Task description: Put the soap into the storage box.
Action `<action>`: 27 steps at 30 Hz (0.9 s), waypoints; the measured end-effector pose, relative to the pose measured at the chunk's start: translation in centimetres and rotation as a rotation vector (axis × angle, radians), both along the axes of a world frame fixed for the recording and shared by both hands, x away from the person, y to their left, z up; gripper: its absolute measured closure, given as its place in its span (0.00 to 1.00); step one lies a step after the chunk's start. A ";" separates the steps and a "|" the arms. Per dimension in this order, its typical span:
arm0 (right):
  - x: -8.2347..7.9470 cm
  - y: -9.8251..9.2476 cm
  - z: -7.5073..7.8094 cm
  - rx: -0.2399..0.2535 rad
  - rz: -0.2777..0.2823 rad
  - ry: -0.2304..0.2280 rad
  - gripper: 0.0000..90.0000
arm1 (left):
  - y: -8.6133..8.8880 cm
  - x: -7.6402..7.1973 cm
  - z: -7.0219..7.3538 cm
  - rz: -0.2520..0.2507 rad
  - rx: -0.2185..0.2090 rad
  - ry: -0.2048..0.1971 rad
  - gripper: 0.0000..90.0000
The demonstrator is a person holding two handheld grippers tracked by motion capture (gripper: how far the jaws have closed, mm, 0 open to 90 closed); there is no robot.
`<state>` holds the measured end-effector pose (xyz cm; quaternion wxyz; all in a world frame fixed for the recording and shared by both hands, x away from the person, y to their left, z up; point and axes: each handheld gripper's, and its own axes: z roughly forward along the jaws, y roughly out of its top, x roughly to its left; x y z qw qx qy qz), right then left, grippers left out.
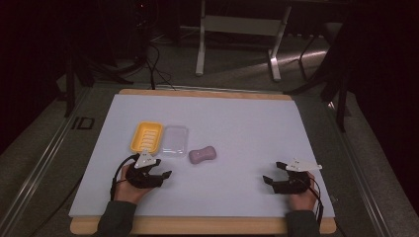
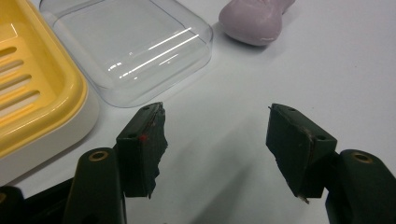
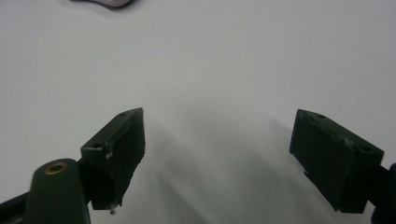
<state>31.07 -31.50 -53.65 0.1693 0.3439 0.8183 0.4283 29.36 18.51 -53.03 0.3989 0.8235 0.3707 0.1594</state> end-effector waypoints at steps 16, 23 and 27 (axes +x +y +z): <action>-0.2 0.1 0.0 -0.013 -0.003 -0.019 0.20 | -0.7 0.2 0.4 -0.034 0.010 -0.006 0.42; -0.5 -0.2 0.1 0.013 -0.008 -0.039 0.20 | -1.2 0.4 1.2 -0.070 0.033 -0.010 0.43; -0.4 -0.2 0.1 0.022 -0.013 -0.038 0.20 | -2.1 1.0 2.0 -0.105 0.052 -0.023 0.42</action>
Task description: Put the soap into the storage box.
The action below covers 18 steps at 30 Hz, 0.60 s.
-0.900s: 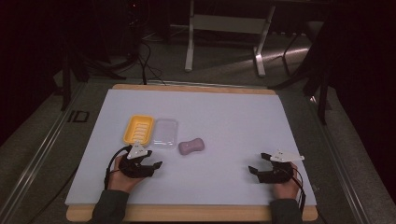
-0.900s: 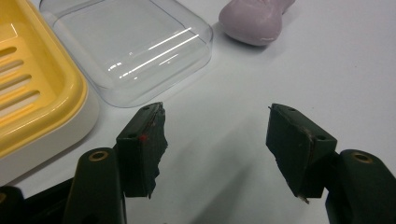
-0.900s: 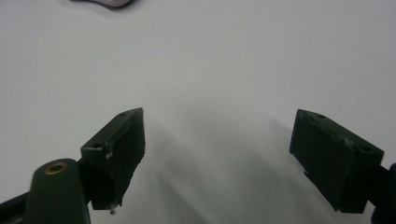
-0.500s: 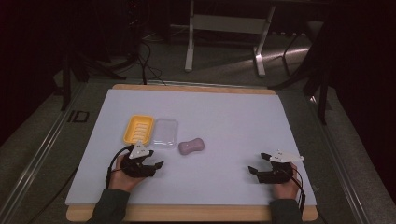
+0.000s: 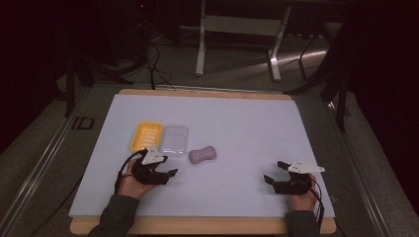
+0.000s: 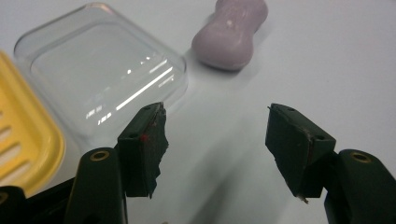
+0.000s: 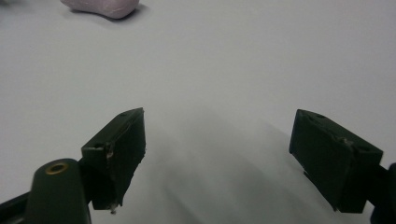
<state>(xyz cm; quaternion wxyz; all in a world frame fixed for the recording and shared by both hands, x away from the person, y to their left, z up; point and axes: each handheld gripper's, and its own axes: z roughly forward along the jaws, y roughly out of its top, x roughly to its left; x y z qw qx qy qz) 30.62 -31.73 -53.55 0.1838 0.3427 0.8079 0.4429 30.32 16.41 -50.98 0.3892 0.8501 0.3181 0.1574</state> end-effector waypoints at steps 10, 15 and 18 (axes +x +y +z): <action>0.0 -0.1 0.0 0.007 -0.005 -0.001 0.20 | -2.3 1.6 0.6 -0.074 0.055 0.008 0.42; 0.0 -0.1 0.0 0.006 -0.003 0.000 0.20 | -2.8 2.2 0.8 -0.084 0.061 0.010 0.42; 0.0 -0.1 0.0 0.005 -0.002 0.001 0.20 | -3.0 2.6 1.0 -0.089 0.061 0.008 0.42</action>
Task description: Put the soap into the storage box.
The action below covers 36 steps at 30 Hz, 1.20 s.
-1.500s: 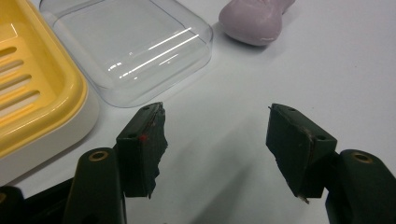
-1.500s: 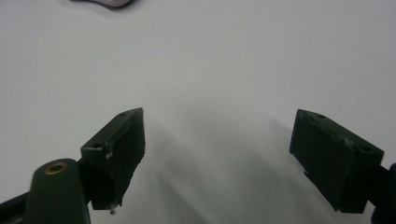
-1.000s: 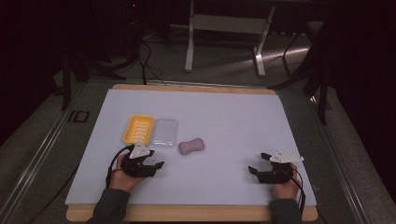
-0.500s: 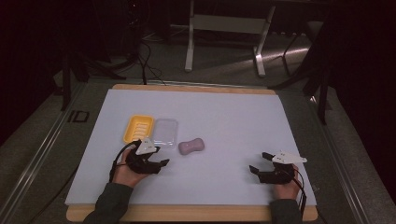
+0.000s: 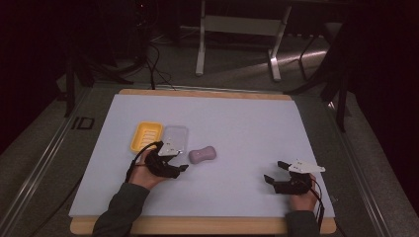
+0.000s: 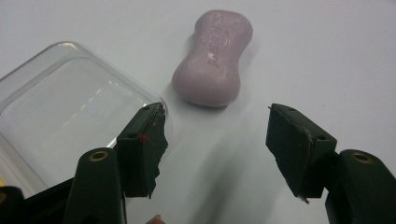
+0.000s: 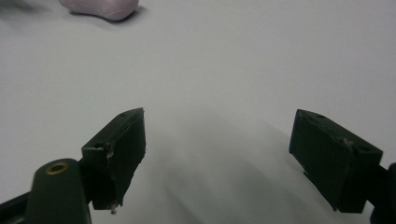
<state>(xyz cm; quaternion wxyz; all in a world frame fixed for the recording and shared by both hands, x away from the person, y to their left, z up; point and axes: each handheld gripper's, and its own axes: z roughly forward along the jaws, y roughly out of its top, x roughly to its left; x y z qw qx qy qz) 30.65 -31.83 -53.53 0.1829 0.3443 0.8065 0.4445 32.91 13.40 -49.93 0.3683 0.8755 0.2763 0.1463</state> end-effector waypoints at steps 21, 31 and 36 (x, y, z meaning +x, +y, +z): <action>0.1 0.1 0.0 -0.009 0.001 0.008 0.20 | -3.3 3.4 1.4 -0.074 0.073 0.026 0.37; 0.2 0.1 0.0 -0.010 0.000 0.014 0.20 | -4.8 5.1 0.8 -0.092 0.103 0.061 0.35; 0.2 0.1 0.0 -0.010 0.000 0.016 0.20 | -5.8 5.9 0.4 -0.104 0.130 0.089 0.35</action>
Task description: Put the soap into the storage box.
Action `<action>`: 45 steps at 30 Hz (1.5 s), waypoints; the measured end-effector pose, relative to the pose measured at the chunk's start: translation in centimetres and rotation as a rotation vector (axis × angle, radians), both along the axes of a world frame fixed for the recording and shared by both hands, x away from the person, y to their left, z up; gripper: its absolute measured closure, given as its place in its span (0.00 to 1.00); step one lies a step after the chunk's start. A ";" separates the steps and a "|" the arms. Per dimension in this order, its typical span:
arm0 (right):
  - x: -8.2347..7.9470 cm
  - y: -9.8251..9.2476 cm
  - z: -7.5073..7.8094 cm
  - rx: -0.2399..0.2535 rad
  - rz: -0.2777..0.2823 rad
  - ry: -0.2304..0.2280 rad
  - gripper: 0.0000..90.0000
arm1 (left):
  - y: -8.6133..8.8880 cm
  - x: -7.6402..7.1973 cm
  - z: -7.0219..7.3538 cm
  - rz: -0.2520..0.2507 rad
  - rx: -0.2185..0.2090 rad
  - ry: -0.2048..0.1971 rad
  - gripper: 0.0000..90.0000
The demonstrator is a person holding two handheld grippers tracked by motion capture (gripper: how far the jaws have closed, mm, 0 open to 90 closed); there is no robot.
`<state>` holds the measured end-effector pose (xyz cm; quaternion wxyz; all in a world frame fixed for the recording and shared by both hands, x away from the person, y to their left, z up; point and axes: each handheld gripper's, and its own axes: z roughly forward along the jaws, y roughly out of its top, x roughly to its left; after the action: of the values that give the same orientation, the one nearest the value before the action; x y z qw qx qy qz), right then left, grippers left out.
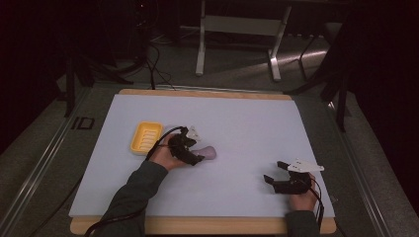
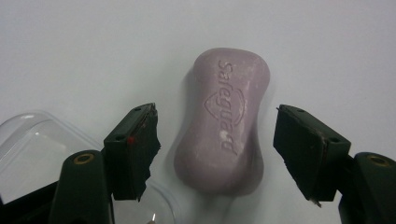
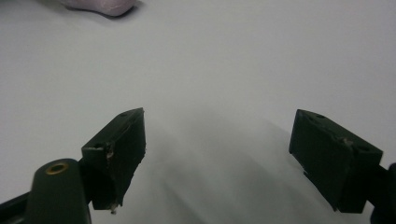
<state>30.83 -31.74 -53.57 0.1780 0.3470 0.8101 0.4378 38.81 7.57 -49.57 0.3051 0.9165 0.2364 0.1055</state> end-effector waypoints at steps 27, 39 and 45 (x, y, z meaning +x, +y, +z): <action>0.1 0.1 0.0 -0.009 0.002 0.011 0.20 | -2.8 1.8 -1.5 -0.052 0.123 0.115 0.53; 0.1 0.1 0.0 -0.012 0.003 0.011 0.20 | -2.2 -0.6 -1.1 -0.075 0.206 0.126 0.54; 0.1 0.2 0.0 -0.015 0.003 0.009 0.20 | -2.2 -1.4 -0.8 -0.088 0.263 0.150 0.54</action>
<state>30.93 -31.56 -53.62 0.1764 0.3465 0.8147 0.4303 37.42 5.40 -50.40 0.1683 0.9633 0.2021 0.0534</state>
